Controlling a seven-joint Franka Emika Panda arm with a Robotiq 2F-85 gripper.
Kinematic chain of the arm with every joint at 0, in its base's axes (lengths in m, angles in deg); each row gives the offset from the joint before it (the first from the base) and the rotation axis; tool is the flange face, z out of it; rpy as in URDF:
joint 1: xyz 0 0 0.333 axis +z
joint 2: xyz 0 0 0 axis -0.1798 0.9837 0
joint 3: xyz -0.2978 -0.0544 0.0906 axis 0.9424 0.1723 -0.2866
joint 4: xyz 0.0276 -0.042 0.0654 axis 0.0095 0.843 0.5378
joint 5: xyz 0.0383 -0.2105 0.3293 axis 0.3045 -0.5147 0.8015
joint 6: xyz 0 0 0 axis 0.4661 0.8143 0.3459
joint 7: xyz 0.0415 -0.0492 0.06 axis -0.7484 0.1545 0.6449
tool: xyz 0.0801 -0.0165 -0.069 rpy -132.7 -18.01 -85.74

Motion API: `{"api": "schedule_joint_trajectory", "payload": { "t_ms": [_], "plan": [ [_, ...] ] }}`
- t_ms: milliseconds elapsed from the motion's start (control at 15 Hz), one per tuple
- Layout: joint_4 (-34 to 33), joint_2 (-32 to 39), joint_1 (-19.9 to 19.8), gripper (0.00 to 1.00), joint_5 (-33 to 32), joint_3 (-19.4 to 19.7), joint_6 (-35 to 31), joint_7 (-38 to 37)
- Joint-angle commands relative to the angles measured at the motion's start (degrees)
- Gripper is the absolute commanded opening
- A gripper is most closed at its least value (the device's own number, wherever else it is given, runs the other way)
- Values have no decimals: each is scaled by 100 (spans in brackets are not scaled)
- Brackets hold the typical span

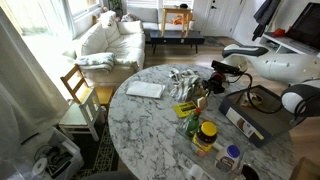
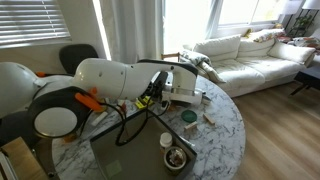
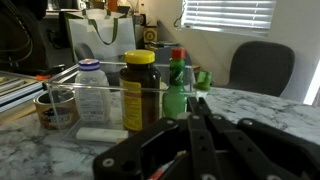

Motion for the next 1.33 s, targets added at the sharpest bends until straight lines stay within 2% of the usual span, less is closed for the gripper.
{"api": "schedule_joint_trajectory", "payload": {
  "t_ms": [0, 67, 133, 533, 600, 1267],
  "plan": [
    [-827, 484, -91, 0, -181, 36, 259, -188],
    [-914, 515, -85, 0, -226, 54, 227, -165],
    [-218, 137, -130, 1, -461, -339, -75, 4],
    [-462, 301, -175, 0, -525, -384, -61, 17],
    [-682, 488, -146, 0, -279, -185, 117, -4],
    [-976, 785, -156, 0, -440, -114, 232, -147]
  ]
}}
